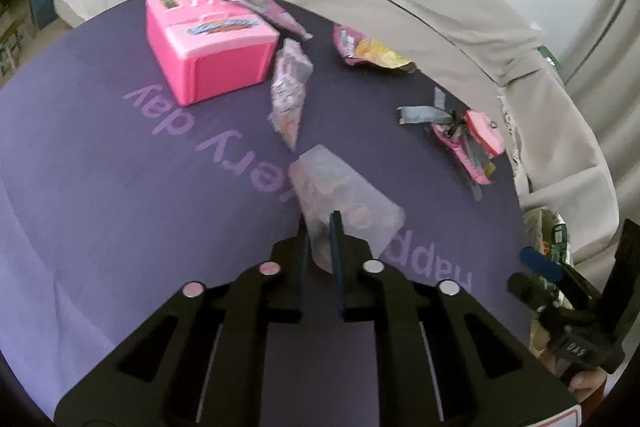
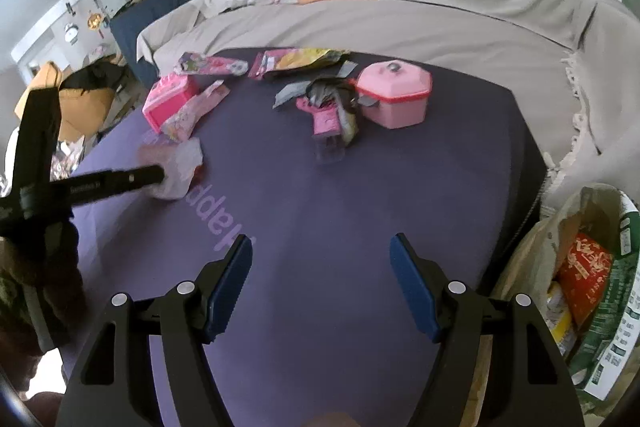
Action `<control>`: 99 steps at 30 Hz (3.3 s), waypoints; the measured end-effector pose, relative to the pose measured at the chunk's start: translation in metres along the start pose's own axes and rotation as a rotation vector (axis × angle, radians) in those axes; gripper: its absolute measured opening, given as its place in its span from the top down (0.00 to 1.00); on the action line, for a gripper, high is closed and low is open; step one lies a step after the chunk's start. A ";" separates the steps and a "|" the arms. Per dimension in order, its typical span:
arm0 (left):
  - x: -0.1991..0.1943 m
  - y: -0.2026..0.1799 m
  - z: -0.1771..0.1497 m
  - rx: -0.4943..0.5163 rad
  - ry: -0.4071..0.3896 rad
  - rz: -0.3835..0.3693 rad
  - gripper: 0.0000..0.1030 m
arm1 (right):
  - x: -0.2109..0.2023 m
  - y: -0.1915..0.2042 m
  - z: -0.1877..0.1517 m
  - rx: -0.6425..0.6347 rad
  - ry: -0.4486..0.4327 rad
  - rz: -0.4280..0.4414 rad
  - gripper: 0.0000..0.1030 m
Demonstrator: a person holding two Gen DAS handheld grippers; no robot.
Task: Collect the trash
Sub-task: 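Move both tools back over the table and grasp the clear plastic bag with the left tool, then grasp the pink tissue pack with the right tool while the left holds the clear bag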
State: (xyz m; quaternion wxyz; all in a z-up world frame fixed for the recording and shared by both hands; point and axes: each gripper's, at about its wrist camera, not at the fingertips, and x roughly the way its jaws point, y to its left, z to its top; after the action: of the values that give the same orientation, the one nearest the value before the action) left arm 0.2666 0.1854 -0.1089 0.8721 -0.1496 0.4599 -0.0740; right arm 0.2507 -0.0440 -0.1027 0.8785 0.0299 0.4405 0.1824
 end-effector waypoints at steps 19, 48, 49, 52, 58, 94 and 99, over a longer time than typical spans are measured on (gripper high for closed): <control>-0.049 0.030 0.026 0.084 -0.115 -0.111 0.98 | 0.023 0.015 0.015 -0.078 0.036 -0.052 0.23; -0.071 0.133 0.042 -0.051 -0.159 -0.139 0.98 | 0.223 0.157 0.273 -0.150 0.079 0.131 0.67; -0.071 0.133 0.042 -0.050 -0.158 -0.144 0.98 | 0.234 0.154 0.278 -0.141 0.109 0.131 0.71; -0.069 0.136 0.041 -0.050 -0.148 -0.143 0.98 | 0.257 0.141 0.278 -0.141 0.210 0.138 0.71; -0.064 0.143 0.042 -0.068 -0.134 -0.161 0.98 | 0.220 0.119 0.232 -0.188 0.264 0.163 0.71; -0.091 0.055 0.033 0.048 -0.192 -0.155 0.98 | 0.017 0.058 0.100 -0.038 -0.105 0.060 0.94; -0.110 0.004 0.029 0.106 -0.222 -0.215 0.98 | -0.042 0.030 0.081 -0.027 -0.191 0.013 0.94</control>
State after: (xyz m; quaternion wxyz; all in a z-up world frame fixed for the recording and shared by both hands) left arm 0.2286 0.2237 -0.0091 0.9113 -0.1589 0.3376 -0.1742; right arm 0.2827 -0.0216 -0.0143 0.9157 0.0383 0.3520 0.1903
